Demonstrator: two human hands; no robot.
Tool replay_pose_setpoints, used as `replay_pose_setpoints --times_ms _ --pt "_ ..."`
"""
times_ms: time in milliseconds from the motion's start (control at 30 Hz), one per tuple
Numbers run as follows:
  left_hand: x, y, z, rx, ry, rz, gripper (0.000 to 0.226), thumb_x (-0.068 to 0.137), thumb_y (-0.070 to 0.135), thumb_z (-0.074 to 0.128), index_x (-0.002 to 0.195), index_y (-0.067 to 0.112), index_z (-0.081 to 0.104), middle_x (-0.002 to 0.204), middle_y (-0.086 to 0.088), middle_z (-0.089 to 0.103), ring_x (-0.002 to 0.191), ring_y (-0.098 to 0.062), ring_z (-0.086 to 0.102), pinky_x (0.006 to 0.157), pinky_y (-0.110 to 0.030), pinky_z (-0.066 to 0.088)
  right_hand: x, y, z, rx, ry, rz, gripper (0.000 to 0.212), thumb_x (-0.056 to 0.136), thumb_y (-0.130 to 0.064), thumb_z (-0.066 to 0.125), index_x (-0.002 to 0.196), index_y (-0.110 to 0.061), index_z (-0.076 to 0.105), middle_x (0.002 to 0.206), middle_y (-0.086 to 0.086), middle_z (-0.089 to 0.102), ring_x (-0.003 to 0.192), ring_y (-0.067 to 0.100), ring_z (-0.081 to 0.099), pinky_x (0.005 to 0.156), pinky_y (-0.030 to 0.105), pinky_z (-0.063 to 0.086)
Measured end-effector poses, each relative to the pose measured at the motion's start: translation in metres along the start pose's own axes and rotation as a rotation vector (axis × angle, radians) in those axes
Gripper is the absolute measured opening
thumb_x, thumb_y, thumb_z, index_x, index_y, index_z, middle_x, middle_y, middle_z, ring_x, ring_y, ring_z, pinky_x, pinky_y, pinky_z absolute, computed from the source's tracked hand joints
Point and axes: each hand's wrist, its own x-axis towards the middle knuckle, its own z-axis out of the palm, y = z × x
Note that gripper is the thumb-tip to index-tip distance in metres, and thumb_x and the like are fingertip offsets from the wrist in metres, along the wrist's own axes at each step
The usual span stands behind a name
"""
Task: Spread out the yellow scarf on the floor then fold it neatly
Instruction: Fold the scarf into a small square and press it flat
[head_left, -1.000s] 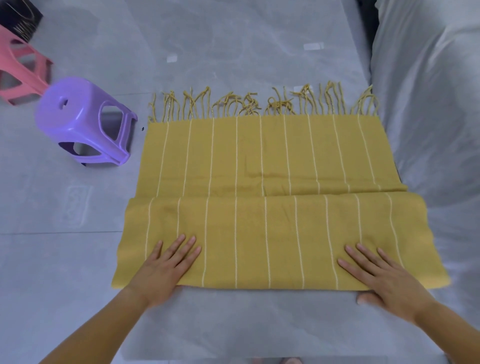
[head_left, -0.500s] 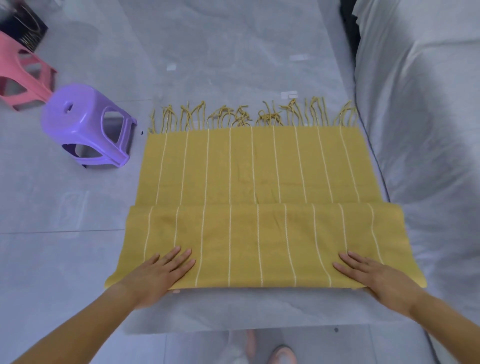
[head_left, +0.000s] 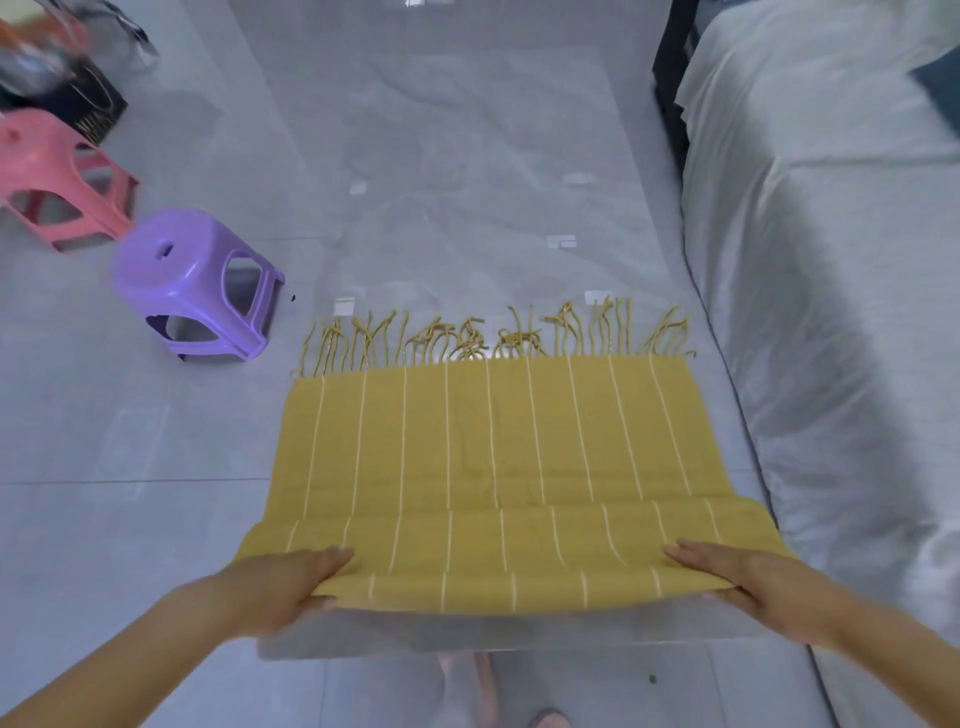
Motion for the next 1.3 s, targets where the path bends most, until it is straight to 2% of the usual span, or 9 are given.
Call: replay_pose_setpoints --times_ms 100,200,400,600,867,1000,1133,1200,1300 --pt "0.006 -0.003 -0.044 0.110 0.074 -0.044 0.061 0.097 0.050 0.028 0.149 0.030 0.002 0.157 0.004 0.011 0.142 -0.018 0.018 0.112 -0.036 0.021 0.017 -0.002 -0.035 -0.072 0.116 -0.008 0.056 0.060 -0.092 -0.006 0.111 -0.077 -0.026 0.147 -0.017 0.003 0.135 -0.003 0.014 0.105 0.006 0.010" --pt "0.018 -0.009 -0.079 0.148 0.112 -0.122 0.063 0.096 0.054 0.023 0.149 0.031 -0.002 0.158 0.007 -0.001 0.145 -0.019 0.002 0.114 -0.048 0.010 0.040 0.001 -0.059 -0.144 0.157 -0.035 0.051 0.071 -0.086 -0.003 0.119 -0.077 -0.015 0.150 -0.005 0.002 0.142 0.016 0.016 0.112 0.029 0.023" --pt "0.056 -0.023 -0.123 0.085 0.410 -0.266 0.069 0.095 0.053 0.030 0.147 0.031 -0.010 0.158 -0.001 -0.009 0.144 -0.027 -0.008 0.112 -0.059 0.005 0.084 -0.007 -0.103 -0.405 0.289 0.302 0.068 0.070 -0.082 -0.006 0.133 -0.055 -0.015 0.149 -0.007 -0.024 0.144 0.017 -0.009 0.110 0.058 0.009" --pt "0.083 -0.016 -0.128 0.039 0.496 -0.233 0.110 0.074 0.073 0.049 0.140 0.032 -0.029 0.151 -0.005 -0.030 0.140 -0.029 -0.023 0.109 -0.058 -0.007 0.118 -0.022 -0.104 -0.438 0.226 0.415 0.092 0.074 -0.080 0.032 0.124 -0.051 -0.039 0.144 -0.002 -0.040 0.141 0.021 -0.024 0.110 0.060 0.003" --pt "0.106 -0.009 -0.109 0.062 0.390 -0.212 0.121 0.064 0.079 0.054 0.134 0.035 -0.035 0.148 -0.003 -0.037 0.137 -0.030 -0.029 0.106 -0.065 -0.009 0.140 -0.032 -0.085 -0.365 0.075 0.407 0.104 0.067 -0.086 0.037 0.132 -0.048 -0.034 0.143 -0.002 -0.042 0.138 0.023 -0.030 0.110 0.062 -0.003" --pt "0.122 0.009 -0.079 -0.022 0.270 -0.146 0.128 0.057 0.079 0.061 0.138 0.037 -0.030 0.147 0.001 -0.037 0.137 -0.034 -0.028 0.103 -0.070 0.000 0.151 -0.031 -0.060 -0.238 -0.057 0.347 0.119 0.030 -0.100 0.014 0.126 -0.049 -0.036 0.145 -0.005 -0.038 0.139 0.021 -0.027 0.111 0.058 0.001" --pt "0.132 0.013 -0.024 0.082 0.190 -0.060 0.130 0.056 0.076 0.063 0.135 0.041 -0.034 0.146 0.000 -0.040 0.135 -0.032 -0.032 0.102 -0.071 0.004 0.146 -0.016 -0.016 -0.261 -0.126 0.244 0.123 0.041 -0.098 0.036 0.127 -0.051 -0.038 0.145 -0.005 -0.041 0.135 0.018 -0.033 0.113 0.053 -0.003" --pt "0.130 0.008 -0.005 0.137 0.268 -0.042 0.126 0.061 0.071 0.065 0.137 0.042 -0.031 0.149 -0.002 -0.033 0.137 -0.032 -0.028 0.102 -0.072 0.010 0.135 -0.009 -0.001 -0.353 -0.099 0.193 0.121 0.049 -0.093 0.043 0.136 -0.049 -0.029 0.147 -0.005 -0.040 0.138 0.020 -0.031 0.113 0.052 -0.004" --pt "0.132 -0.004 0.003 0.192 0.331 -0.036 0.127 0.048 0.074 0.070 0.149 0.034 0.005 0.156 -0.005 0.017 0.141 -0.034 0.014 0.085 -0.070 0.039 0.126 0.003 0.004 -0.425 -0.096 0.172 0.109 0.057 -0.083 0.045 0.149 -0.035 0.010 0.158 0.001 0.007 0.144 0.025 0.002 0.107 0.050 0.013"
